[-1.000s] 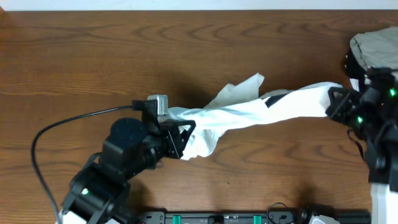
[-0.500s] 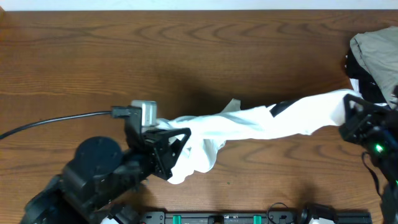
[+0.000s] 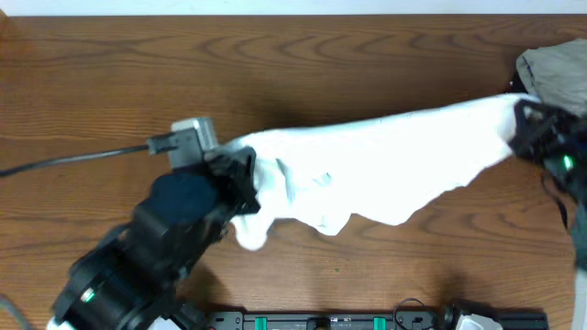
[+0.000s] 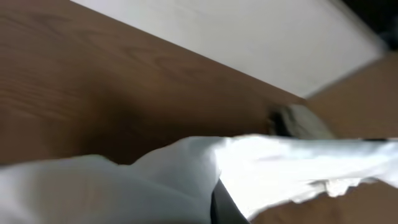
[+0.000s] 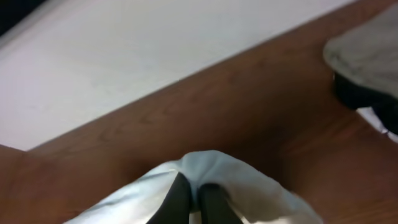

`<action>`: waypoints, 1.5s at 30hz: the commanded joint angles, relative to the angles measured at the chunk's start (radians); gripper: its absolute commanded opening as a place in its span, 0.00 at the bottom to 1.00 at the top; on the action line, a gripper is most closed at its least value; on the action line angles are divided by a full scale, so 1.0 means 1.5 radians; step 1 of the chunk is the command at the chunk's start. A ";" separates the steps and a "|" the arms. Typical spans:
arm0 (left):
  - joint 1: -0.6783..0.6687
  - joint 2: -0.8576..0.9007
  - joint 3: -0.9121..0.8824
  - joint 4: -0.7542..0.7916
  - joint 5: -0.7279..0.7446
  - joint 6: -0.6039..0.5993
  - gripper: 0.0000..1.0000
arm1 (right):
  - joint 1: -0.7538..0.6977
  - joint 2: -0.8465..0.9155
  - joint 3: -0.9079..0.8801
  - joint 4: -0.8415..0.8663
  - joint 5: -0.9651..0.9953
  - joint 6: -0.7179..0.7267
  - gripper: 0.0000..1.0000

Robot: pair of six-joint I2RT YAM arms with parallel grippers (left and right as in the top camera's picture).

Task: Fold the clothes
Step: 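Lift the shirt with both grippers and stretch it across the table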

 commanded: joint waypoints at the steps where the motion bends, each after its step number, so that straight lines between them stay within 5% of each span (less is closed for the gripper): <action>1: -0.001 0.017 0.018 0.004 -0.080 0.043 0.06 | -0.001 0.007 0.005 0.016 0.016 0.010 0.01; 12: -0.054 -0.008 0.043 -0.005 0.002 0.036 0.06 | -0.001 -0.096 0.008 -0.038 0.027 0.000 0.01; 26: -0.169 -0.012 0.128 -0.071 -0.042 -0.018 0.06 | -0.001 -0.145 0.115 -0.123 0.027 -0.008 0.01; 34: -0.139 0.015 0.128 -0.066 -0.209 -0.017 0.06 | -0.001 -0.008 0.117 -0.072 0.018 -0.007 0.01; 45: 0.028 0.204 0.128 -0.035 -0.224 0.008 0.06 | 0.044 0.286 0.117 0.031 0.025 -0.007 0.01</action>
